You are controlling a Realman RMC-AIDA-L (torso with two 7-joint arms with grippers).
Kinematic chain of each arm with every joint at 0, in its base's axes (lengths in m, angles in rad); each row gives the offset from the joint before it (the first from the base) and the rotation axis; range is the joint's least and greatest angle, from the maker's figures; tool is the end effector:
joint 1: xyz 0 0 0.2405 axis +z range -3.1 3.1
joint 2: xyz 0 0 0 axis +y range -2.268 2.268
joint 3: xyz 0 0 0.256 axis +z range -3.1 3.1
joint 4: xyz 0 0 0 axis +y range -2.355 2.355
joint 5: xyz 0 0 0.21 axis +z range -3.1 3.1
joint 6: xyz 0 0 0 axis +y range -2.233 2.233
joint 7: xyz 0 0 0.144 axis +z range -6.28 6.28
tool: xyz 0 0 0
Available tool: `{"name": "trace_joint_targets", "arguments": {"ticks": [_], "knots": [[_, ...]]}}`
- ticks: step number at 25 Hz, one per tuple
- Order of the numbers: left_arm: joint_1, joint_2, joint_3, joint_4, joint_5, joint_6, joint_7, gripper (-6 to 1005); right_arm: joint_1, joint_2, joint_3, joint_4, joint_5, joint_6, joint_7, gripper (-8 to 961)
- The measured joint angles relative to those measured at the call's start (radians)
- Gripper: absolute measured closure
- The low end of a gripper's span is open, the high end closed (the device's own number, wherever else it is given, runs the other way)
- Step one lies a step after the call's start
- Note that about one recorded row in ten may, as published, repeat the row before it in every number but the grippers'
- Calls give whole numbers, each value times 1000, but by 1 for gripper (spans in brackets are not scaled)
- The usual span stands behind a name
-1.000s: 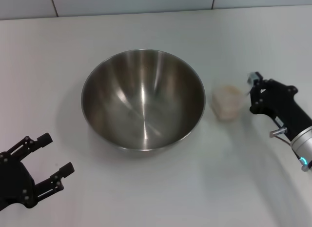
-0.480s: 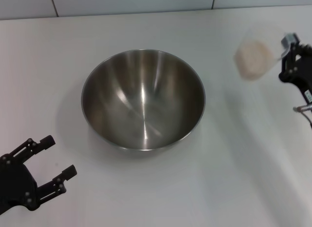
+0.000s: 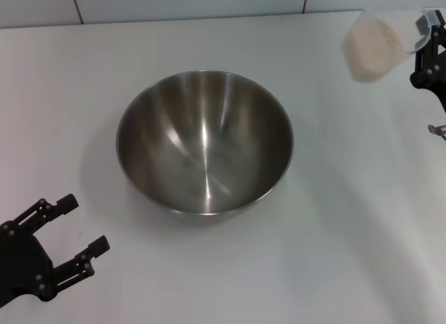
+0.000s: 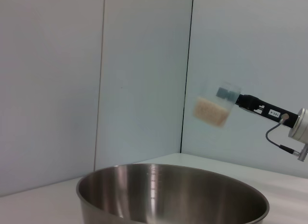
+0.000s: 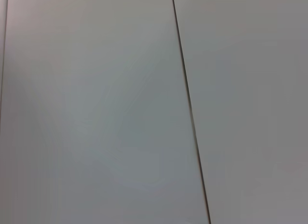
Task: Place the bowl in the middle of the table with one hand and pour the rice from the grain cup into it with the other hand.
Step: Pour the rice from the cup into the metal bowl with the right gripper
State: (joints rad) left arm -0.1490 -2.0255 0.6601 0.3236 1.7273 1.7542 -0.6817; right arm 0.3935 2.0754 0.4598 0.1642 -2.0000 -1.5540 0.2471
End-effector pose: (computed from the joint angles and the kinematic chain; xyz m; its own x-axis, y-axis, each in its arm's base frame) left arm -0.3442 0.1866 -0.0020 0.7164 0.0875 0.6922 0.4489 -0.8173 -0.3613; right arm 0.2959 0.2950 -0.0026 0.5500 0.2936 -0.7819 -0.7279 -0.2905 -0.6211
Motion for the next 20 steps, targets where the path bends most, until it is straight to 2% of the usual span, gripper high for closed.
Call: {"name": "trace_joint_targets", "arguments": {"ticks": [5, 9, 20], "knots": [[0, -2, -3, 0, 0, -1, 0, 185, 21, 0, -7, -3, -10, 5, 13, 936], [1, -2, -4, 0, 0, -1, -1, 184, 67, 0, -33, -29, -63, 10, 57, 936], [6, -4, -4, 0, 0, -1, -1, 185, 227, -2, -53, -96, -385, 58, 231, 937]]}}
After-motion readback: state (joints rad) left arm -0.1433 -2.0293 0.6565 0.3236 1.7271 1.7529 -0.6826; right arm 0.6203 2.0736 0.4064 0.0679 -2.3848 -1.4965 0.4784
